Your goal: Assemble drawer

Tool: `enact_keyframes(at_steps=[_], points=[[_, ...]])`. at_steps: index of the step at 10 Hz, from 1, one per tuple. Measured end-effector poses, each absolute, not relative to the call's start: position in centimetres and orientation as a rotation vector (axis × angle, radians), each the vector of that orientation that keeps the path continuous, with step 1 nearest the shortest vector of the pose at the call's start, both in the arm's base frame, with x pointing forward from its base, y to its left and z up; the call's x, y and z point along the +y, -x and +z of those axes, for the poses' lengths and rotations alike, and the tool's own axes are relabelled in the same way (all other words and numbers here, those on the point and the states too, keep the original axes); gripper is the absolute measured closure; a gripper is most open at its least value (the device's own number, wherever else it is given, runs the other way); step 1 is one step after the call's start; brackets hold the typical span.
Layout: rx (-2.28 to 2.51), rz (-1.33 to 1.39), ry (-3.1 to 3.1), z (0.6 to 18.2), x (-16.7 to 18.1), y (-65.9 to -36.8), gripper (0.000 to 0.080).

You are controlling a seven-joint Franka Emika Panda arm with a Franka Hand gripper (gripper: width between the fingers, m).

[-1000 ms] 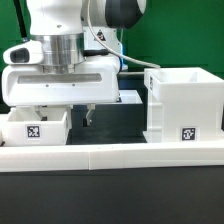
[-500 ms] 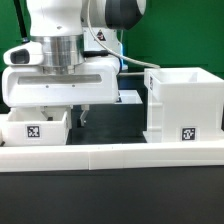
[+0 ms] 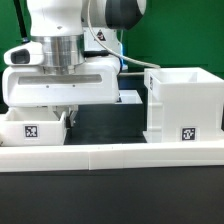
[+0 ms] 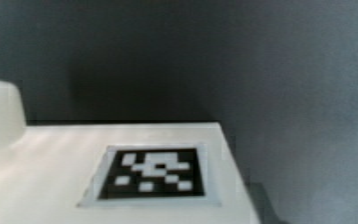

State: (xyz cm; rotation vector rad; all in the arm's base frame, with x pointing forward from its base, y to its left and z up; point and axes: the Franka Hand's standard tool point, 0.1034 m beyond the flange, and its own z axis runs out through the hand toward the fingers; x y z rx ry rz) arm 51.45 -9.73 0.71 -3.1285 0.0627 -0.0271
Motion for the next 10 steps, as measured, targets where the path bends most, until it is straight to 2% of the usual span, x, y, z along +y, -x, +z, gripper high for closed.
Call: enact_keyframes(at_steps=[4,8,10], points=[[0.063,-0.026,3.129,0.8,-9.5,-51.5,0.0758],[-0.058,-0.005,3.108,3.7,-5.8,-52.9,0.0757],[-0.084,0.002,3.109,3.4,-6.0,-52.7,0.0757]])
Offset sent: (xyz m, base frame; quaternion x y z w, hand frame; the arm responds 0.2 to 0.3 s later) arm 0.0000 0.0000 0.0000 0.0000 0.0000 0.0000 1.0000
